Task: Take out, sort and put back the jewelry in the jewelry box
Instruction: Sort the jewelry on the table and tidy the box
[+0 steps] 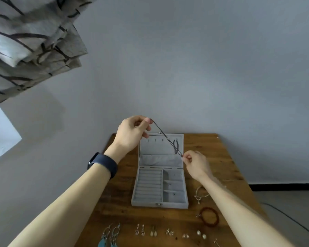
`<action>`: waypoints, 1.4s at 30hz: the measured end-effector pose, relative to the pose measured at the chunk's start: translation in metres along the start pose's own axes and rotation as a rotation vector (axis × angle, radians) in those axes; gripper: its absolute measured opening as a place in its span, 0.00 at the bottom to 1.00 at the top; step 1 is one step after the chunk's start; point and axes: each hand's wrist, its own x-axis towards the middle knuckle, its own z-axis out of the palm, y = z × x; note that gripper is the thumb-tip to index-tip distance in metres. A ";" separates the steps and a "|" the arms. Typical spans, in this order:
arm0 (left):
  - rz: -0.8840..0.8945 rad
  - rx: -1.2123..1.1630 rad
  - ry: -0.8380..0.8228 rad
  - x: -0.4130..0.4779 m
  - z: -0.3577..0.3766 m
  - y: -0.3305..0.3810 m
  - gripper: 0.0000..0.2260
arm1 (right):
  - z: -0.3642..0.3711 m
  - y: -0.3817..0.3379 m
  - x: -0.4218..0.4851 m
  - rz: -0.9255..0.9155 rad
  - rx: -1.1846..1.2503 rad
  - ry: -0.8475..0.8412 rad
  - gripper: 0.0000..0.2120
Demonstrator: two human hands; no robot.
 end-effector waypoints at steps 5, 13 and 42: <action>0.143 0.225 0.094 0.031 -0.002 0.003 0.08 | 0.022 -0.024 0.039 -0.076 -0.004 -0.035 0.06; 0.166 0.303 0.081 0.057 -0.002 -0.020 0.09 | 0.042 -0.029 0.053 -0.157 -0.086 -0.012 0.12; 0.045 0.267 -0.140 0.107 0.069 -0.029 0.07 | -0.012 -0.066 0.077 -0.045 0.677 -0.012 0.10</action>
